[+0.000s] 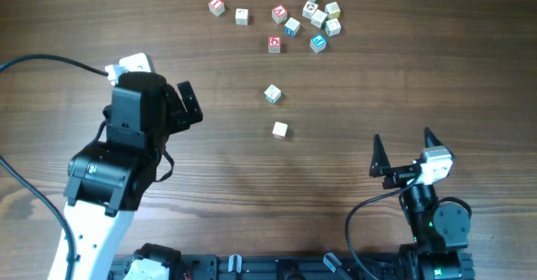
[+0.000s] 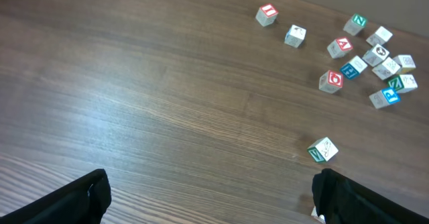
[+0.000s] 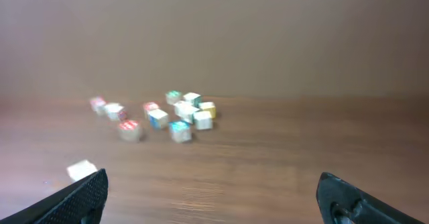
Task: Form a circle
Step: 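Retract the left arm to the left side, then raise the right arm and reach into the block cluster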
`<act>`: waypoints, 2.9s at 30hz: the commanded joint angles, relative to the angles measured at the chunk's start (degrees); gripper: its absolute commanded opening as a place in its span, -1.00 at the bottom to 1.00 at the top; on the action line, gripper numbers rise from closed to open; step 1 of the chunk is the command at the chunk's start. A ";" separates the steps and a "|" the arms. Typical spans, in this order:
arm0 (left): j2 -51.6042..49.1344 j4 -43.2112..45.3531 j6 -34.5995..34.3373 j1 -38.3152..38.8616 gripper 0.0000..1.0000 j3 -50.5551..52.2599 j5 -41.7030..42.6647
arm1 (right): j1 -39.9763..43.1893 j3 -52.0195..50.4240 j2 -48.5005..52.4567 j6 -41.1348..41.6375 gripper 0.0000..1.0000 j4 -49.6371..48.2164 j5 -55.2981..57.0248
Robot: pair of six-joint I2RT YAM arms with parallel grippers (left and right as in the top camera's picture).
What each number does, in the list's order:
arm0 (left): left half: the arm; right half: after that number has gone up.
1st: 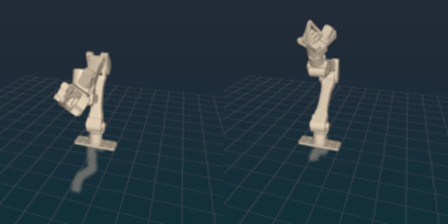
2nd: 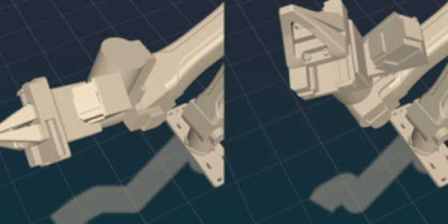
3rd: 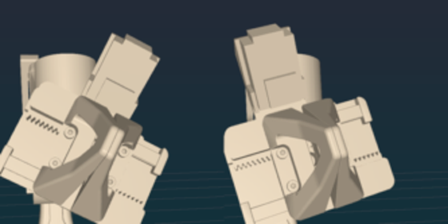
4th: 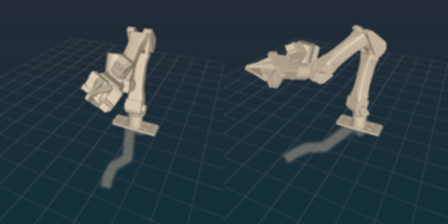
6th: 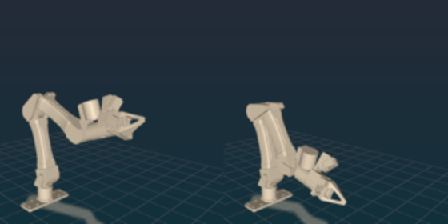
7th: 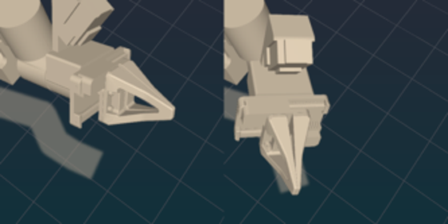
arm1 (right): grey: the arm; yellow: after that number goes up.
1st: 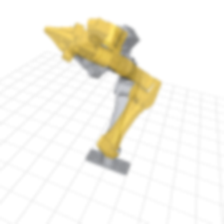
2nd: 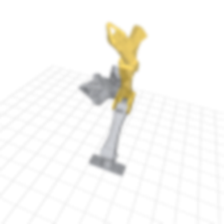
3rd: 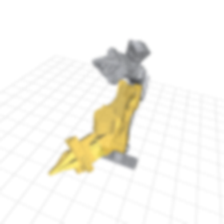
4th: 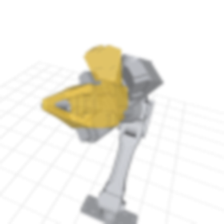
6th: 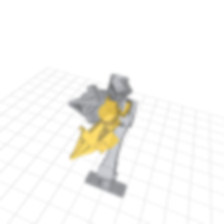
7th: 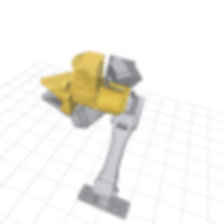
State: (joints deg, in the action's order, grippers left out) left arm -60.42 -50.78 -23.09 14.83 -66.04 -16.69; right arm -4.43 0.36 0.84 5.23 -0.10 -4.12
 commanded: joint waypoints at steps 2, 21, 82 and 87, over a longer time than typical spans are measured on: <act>-5.31 0.61 -2.16 -3.39 1.00 -0.39 8.98 | -0.24 -0.07 0.09 56.74 0.99 -0.66 -7.13; -19.30 8.15 -3.52 -8.04 1.00 -0.39 19.67 | -0.22 26.01 28.74 49.48 0.99 15.54 -13.40; -19.30 7.50 -3.52 -8.04 1.00 -0.39 19.67 | -20.35 121.35 144.15 29.94 0.79 23.61 17.59; -19.30 7.50 -3.52 -8.04 1.00 -0.39 19.67 | -20.35 121.33 145.72 31.08 0.64 25.05 17.38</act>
State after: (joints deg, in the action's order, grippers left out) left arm -79.35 -43.42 -26.09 7.09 -66.06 2.52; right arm -24.82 120.60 145.01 35.03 24.80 12.05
